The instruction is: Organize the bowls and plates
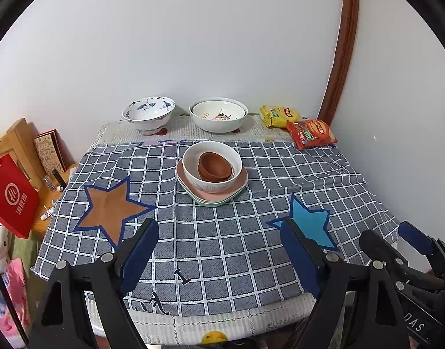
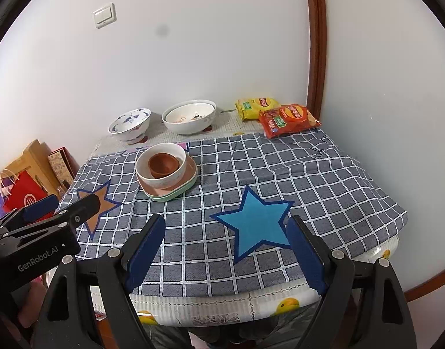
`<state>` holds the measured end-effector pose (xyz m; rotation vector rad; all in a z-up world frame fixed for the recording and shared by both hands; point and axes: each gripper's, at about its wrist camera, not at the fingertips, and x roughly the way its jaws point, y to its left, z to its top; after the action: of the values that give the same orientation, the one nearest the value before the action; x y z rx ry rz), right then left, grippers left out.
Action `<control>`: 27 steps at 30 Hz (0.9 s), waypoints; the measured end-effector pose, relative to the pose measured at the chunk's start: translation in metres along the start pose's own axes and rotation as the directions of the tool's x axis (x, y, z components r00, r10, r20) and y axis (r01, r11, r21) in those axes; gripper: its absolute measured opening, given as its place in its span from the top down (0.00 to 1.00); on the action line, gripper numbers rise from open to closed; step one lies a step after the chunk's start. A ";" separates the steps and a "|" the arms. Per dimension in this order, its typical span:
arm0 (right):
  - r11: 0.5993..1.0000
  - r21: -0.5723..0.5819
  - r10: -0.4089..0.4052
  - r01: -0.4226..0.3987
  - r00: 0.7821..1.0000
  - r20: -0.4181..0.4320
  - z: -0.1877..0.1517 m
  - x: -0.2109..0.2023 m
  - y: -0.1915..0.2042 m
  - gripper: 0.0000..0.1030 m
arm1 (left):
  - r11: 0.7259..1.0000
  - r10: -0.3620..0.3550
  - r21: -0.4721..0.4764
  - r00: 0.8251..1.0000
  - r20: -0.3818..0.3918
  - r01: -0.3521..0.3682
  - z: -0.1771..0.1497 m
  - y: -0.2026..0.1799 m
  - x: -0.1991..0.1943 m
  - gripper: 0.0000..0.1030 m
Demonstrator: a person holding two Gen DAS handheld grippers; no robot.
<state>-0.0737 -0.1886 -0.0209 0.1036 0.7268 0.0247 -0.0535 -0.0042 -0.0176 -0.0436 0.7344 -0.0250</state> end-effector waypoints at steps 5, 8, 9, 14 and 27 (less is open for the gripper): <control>1.000 0.006 0.005 -0.006 1.000 0.000 0.000 -0.001 0.001 0.18 | 1.000 0.004 0.002 1.000 -0.004 -0.004 0.000 -0.001 0.001 0.18; 1.000 0.008 0.002 -0.002 1.000 -0.001 -0.001 0.000 0.000 0.18 | 1.000 0.008 0.004 1.000 -0.007 -0.008 0.000 -0.001 0.002 0.18; 1.000 0.010 0.007 -0.007 1.000 -0.002 -0.001 0.000 0.000 0.18 | 1.000 0.009 0.004 1.000 -0.008 -0.009 0.000 -0.002 0.002 0.18; 1.000 0.013 0.004 -0.005 1.000 0.001 0.000 -0.001 -0.001 0.18 | 1.000 0.008 0.005 1.000 -0.010 -0.008 0.000 -0.002 0.002 0.18; 1.000 0.027 0.009 -0.009 1.000 -0.005 -0.001 0.000 -0.003 0.18 | 1.000 0.023 0.008 1.000 -0.006 -0.023 0.000 0.000 0.001 0.18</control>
<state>-0.0742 -0.1915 -0.0224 0.1328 0.7323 0.0235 -0.0529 -0.0046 -0.0182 -0.0277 0.7411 -0.0056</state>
